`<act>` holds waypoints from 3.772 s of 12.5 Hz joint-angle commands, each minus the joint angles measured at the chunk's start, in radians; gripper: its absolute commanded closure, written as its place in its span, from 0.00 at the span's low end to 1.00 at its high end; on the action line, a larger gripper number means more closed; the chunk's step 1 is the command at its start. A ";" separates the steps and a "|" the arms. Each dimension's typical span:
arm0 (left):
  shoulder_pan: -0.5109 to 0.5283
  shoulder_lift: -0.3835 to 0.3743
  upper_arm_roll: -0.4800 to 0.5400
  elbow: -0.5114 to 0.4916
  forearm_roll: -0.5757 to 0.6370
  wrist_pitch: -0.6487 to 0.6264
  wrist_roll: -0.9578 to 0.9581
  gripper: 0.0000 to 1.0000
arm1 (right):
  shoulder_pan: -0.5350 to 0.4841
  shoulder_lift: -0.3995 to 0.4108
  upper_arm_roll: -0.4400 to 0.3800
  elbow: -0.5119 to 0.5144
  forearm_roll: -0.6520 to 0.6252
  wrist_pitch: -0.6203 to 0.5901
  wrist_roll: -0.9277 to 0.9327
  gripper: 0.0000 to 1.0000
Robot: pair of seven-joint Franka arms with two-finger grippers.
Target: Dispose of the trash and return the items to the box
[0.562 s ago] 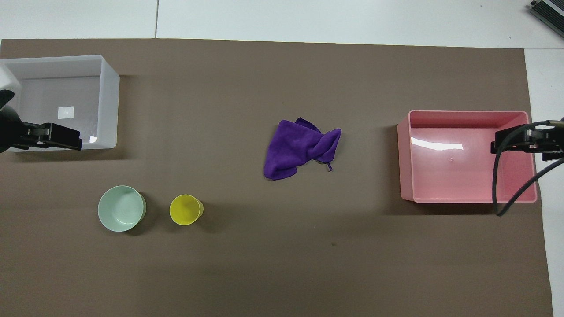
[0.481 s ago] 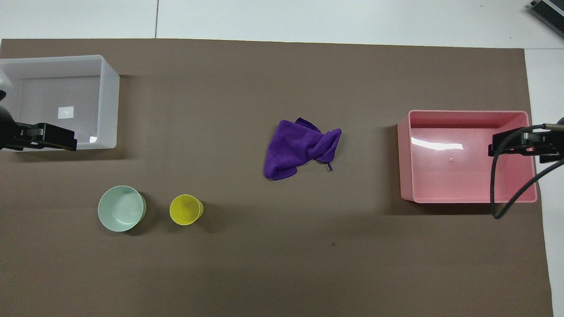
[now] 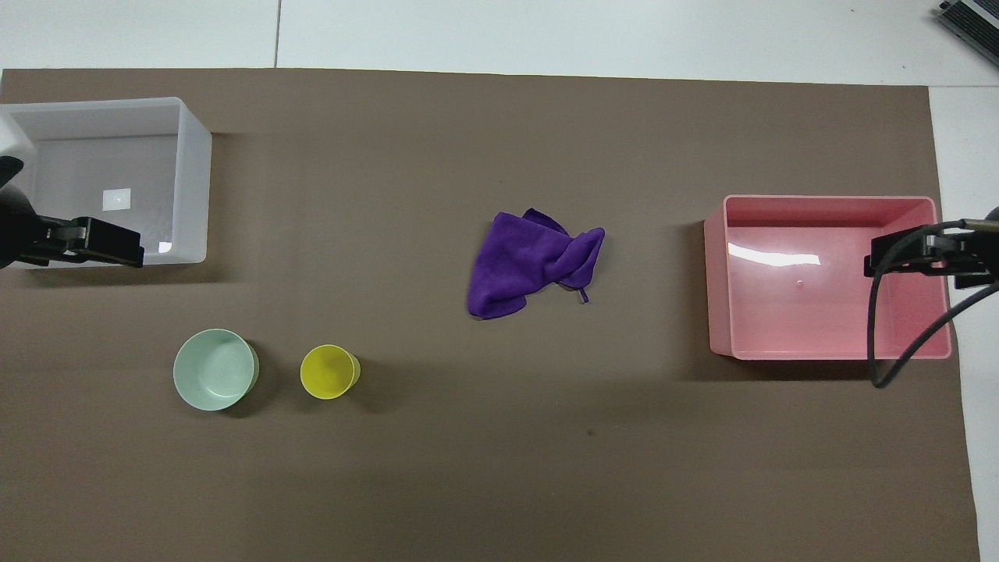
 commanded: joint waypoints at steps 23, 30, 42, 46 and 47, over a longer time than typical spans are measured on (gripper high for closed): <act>-0.005 0.036 0.007 0.028 0.030 -0.045 0.000 0.00 | 0.358 0.304 0.004 -0.093 0.039 0.576 0.210 0.00; -0.028 0.074 0.005 -0.068 0.030 -0.049 -0.012 0.00 | 0.459 0.529 0.004 -0.122 0.001 0.939 0.274 0.00; 0.125 -0.053 0.012 -0.821 0.032 0.584 0.055 0.00 | 0.476 0.565 -0.004 -0.104 -0.088 0.855 0.273 1.00; 0.125 -0.007 0.012 -0.817 0.030 0.610 0.049 0.70 | 0.472 0.498 -0.016 -0.041 -0.088 0.632 0.288 1.00; 0.127 -0.007 0.012 -0.811 0.027 0.607 0.046 0.85 | 0.461 0.456 -0.016 -0.041 -0.090 0.591 0.291 1.00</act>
